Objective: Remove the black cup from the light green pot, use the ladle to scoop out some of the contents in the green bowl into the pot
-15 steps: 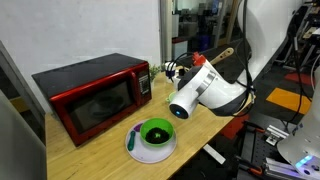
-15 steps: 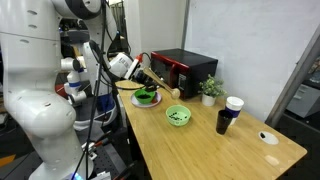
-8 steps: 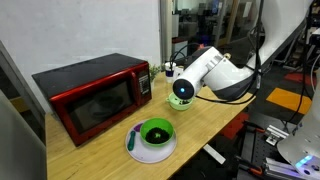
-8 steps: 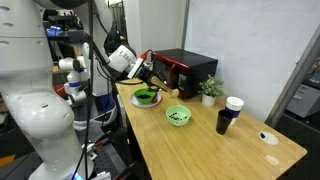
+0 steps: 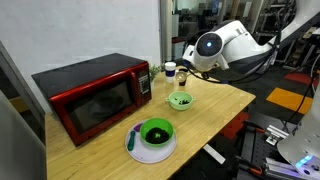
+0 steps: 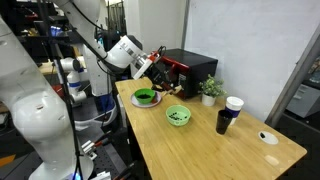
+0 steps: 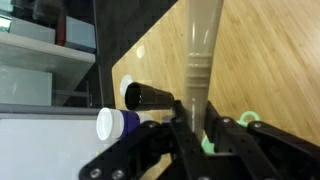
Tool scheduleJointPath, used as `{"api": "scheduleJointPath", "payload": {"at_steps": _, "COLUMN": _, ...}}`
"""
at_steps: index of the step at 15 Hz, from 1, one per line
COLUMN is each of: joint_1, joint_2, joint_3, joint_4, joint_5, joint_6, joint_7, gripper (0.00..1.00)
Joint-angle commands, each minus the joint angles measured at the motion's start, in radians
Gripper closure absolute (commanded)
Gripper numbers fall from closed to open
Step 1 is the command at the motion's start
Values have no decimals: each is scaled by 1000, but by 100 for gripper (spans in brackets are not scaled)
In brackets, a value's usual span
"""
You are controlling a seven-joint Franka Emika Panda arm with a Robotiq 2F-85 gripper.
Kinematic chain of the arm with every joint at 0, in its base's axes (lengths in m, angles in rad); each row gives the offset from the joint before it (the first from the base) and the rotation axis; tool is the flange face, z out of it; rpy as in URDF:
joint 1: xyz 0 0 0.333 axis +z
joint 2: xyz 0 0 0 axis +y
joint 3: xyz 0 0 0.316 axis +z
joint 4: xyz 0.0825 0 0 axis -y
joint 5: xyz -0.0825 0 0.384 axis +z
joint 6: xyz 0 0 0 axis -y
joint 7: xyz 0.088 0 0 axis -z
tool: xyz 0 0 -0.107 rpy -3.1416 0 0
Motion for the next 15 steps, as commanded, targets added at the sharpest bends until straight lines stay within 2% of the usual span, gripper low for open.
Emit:
{"api": "scheduleJointPath", "payload": {"at_steps": 1, "joint_1": -38, "joint_2": -154, "joint_3": -82, "joint_4": -110, "joint_5": 30, "joint_6": 233, "joint_7": -40, "gripper": 94}}
{"api": "scheduleJointPath", "payload": {"at_steps": 5, "joint_1": -97, "joint_2": -257, "joint_3": -203, "joint_4": -166, "joint_5": 55, "joint_6": 472, "joint_7": -54, "gripper": 94}}
{"api": "scheduleJointPath", "payload": {"at_steps": 9, "joint_1": -166, "joint_2": -296, "joint_3": -323, "joint_4": -196, "joint_5": 152, "joint_6": 699, "joint_7": -110, "gripper": 94}}
{"api": "scheduleJointPath", "payload": {"at_steps": 10, "joint_1": -133, "joint_2": -293, "joint_3": -400, "joint_4": -199, "joint_5": 161, "joint_6": 745, "joint_7": -114, "gripper": 94}}
{"api": "scheduleJointPath", "payload": {"at_steps": 12, "joint_1": -124, "joint_2": -275, "joint_3": -496, "joint_4": -206, "joint_5": 214, "joint_6": 853, "joint_7": -138, "gripper": 94}}
{"api": "scheduleJointPath", "payload": {"at_steps": 13, "joint_1": -110, "joint_2": -265, "joint_3": -545, "joint_4": -211, "joint_5": 244, "joint_6": 901, "joint_7": -148, "gripper": 94}}
{"api": "scheduleJointPath", "payload": {"at_steps": 14, "joint_1": -168, "joint_2": -237, "joint_3": -521, "joint_4": -224, "joint_5": 354, "joint_6": 976, "joint_7": -215, "gripper": 94}}
{"api": "scheduleJointPath", "payload": {"at_steps": 15, "joint_1": -146, "joint_2": -224, "joint_3": -557, "joint_4": -236, "joint_5": 433, "joint_6": 1023, "joint_7": -249, "gripper": 94}}
